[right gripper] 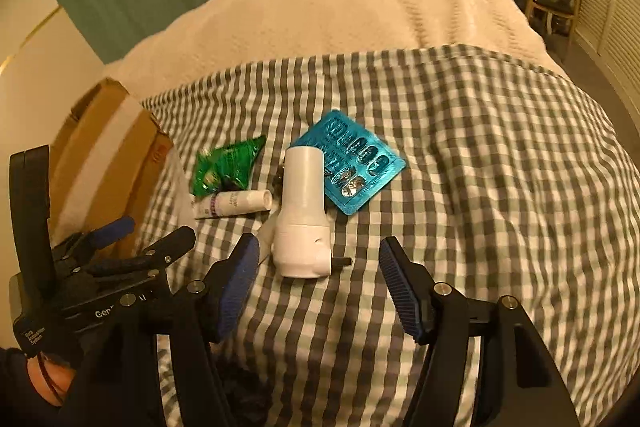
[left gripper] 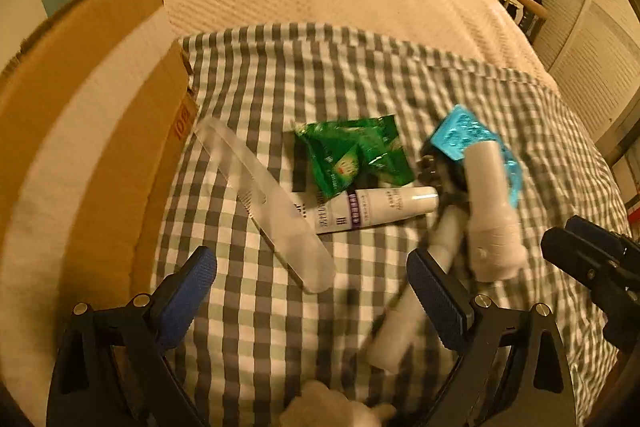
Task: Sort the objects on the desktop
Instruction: 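Grasp the white comb with the left gripper while the right grasps the white bottle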
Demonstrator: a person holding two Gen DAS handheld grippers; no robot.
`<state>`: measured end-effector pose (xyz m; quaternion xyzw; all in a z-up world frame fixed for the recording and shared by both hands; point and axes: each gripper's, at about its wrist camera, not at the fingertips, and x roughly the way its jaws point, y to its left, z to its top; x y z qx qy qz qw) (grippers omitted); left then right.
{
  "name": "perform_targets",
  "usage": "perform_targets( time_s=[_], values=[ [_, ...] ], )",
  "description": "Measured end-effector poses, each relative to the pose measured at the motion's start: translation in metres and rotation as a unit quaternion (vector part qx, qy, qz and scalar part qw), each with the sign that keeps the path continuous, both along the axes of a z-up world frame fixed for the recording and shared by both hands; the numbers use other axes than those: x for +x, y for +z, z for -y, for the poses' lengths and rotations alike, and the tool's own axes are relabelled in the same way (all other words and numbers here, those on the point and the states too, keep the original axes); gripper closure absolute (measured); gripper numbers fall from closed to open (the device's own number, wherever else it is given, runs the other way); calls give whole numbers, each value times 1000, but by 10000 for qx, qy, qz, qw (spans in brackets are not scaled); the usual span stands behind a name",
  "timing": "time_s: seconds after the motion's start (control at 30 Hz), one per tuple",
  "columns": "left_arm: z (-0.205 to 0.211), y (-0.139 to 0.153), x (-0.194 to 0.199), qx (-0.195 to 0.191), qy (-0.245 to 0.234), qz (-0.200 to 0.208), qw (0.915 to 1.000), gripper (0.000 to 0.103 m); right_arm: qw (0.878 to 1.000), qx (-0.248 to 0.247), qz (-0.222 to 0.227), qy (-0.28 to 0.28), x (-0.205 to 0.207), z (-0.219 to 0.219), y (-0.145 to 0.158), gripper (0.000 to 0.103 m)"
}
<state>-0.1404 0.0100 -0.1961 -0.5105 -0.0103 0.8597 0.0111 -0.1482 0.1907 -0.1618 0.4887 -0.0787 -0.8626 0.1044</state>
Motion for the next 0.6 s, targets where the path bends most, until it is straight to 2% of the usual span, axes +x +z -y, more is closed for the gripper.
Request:
perform_targets(
  time_s=[0.13, 0.23, 0.3, 0.37, 0.47, 0.5, 0.57, 0.6],
  values=[
    [10, -16, -11, 10, 155, 110, 9998, 5, 9997, 156, 2, 172, -14, 12, -15, 36],
    [12, -23, -16, 35, 25, 147, 9999, 11, 9992, 276, 16, 300, -26, 23, -22, 36],
    [13, -29, -19, 20, -40, 214, 9998, 25, 9989, 324, 52, 344, -33, 27, -28, 36],
    [19, -32, -19, 89, -10, 224, 9997, 34, 9986, 344, 112, 373, -41, 29, -35, 36],
    [29, -29, -19, 239, 66, 159, 9996, 60, 9985, 309, 219, 391, -44, 31, -43, 36],
    [31, -29, -20, 259, 77, 172, 9995, 66, 9985, 289, 256, 399, -46, 31, -45, 38],
    [36, -28, -20, 372, 120, 198, 9990, 70, 9983, 209, 353, 422, -46, 29, -51, 60],
    [37, -27, -20, 402, 133, 206, 9989, 71, 9981, 139, 414, 435, -46, 28, -54, 60]
  ],
)
